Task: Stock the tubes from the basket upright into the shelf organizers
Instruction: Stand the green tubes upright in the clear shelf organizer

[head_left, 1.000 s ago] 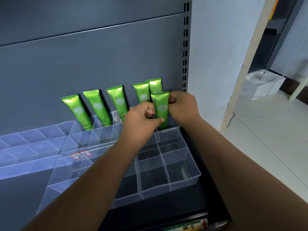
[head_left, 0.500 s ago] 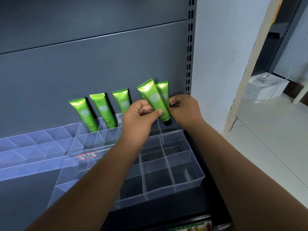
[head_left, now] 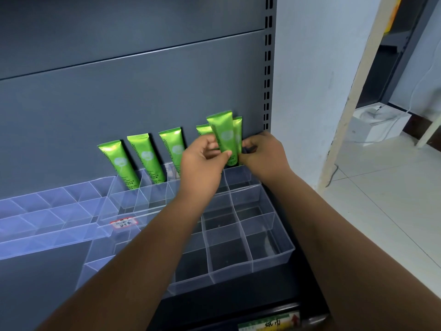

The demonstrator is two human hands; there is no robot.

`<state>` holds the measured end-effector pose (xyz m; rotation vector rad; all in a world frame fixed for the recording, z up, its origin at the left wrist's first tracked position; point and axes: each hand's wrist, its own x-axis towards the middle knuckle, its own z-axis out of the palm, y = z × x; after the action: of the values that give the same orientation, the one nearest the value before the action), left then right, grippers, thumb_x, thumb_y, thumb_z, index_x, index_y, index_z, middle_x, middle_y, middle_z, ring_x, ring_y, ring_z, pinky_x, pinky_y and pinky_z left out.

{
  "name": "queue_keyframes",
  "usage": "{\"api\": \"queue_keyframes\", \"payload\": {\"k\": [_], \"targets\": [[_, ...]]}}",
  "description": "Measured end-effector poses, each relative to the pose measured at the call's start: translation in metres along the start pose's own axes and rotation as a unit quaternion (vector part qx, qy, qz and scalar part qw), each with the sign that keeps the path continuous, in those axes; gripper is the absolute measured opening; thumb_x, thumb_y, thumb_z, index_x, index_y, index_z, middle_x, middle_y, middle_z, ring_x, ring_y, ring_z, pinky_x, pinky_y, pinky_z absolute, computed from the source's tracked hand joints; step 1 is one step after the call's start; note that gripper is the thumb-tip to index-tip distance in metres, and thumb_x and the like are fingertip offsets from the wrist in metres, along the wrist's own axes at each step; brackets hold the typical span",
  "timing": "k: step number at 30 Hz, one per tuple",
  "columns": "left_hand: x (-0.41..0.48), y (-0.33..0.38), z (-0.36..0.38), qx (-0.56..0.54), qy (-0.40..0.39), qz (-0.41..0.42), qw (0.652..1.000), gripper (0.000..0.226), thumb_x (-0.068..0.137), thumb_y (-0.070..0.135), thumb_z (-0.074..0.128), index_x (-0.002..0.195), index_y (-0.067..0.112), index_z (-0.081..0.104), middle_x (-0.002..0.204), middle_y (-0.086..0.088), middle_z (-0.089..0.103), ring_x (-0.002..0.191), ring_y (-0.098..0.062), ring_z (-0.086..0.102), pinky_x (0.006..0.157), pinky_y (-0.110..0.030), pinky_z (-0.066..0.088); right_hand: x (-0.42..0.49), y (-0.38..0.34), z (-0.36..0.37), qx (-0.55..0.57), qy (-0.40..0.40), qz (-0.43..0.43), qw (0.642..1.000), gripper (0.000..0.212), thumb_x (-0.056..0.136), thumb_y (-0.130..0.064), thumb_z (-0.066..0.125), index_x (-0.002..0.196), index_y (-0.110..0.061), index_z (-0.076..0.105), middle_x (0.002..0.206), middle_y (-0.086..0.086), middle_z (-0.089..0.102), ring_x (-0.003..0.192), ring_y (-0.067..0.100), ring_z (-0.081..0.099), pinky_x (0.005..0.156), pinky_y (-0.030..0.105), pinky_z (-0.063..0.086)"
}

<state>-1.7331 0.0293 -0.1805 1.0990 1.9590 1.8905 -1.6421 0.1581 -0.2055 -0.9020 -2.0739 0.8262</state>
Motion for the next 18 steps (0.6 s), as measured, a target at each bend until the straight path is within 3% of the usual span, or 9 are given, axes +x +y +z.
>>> {"api": "queue_keyframes", "payload": {"k": [3, 5, 9, 15, 18], "targets": [[0.001, -0.006, 0.002, -0.005, -0.011, -0.013, 1.000, 0.030, 0.084, -0.002, 0.077, 0.107, 0.015, 0.067, 0.088, 0.007, 0.067, 0.081, -0.001, 0.065, 0.080, -0.016, 0.054, -0.003, 0.001, -0.004, 0.006, -0.001, 0.018, 1.000, 0.035, 0.075, -0.019, 0.082, 0.108, -0.014, 0.074, 0.105, 0.000, 0.068, 0.094, 0.015, 0.064, 0.085, 0.027, 0.051], [0.004, -0.009, 0.002, 0.000, -0.010, -0.013, 1.000, 0.027, 0.083, -0.002, 0.078, 0.099, 0.017, 0.069, 0.085, 0.004, 0.069, 0.081, -0.003, 0.066, 0.085, -0.023, 0.057, -0.006, -0.002, -0.008, 0.020, -0.001, 0.023, 1.000, 0.042, 0.076, -0.019, 0.081, 0.116, -0.016, 0.071, 0.104, -0.003, 0.069, 0.094, 0.012, 0.064, 0.086, 0.026, 0.052], [0.006, -0.013, 0.003, 0.038, -0.034, -0.013, 0.999, 0.027, 0.080, -0.001, 0.080, 0.088, 0.021, 0.066, 0.082, 0.004, 0.068, 0.081, -0.009, 0.066, 0.088, -0.034, 0.059, -0.013, -0.011, -0.012, 0.032, 0.021, -0.006, 0.999, 0.030, 0.076, -0.014, 0.073, 0.105, -0.023, 0.072, 0.096, -0.006, 0.069, 0.086, 0.011, 0.064, 0.080, 0.029, 0.056], [0.008, -0.017, 0.002, 0.065, -0.039, -0.022, 0.997, 0.022, 0.082, 0.003, 0.080, 0.087, 0.017, 0.064, 0.083, -0.003, 0.071, 0.083, -0.019, 0.069, 0.084, -0.035, 0.060, -0.026, -0.019, -0.010, 0.055, 0.068, -0.054, 0.995, 0.007, 0.083, -0.022, 0.071, 0.089, -0.019, 0.073, 0.085, -0.005, 0.069, 0.082, 0.016, 0.065, 0.077, 0.042, 0.056], [0.007, -0.018, 0.003, 0.092, -0.040, -0.013, 0.995, 0.023, 0.083, 0.005, 0.079, 0.083, 0.019, 0.062, 0.083, -0.005, 0.072, 0.084, -0.024, 0.070, 0.078, -0.032, 0.057, -0.029, -0.020, -0.009, 0.062, 0.064, -0.050, 0.995, 0.010, 0.087, -0.027, 0.071, 0.090, -0.018, 0.072, 0.083, -0.005, 0.069, 0.080, 0.015, 0.066, 0.076, 0.044, 0.056]]}}
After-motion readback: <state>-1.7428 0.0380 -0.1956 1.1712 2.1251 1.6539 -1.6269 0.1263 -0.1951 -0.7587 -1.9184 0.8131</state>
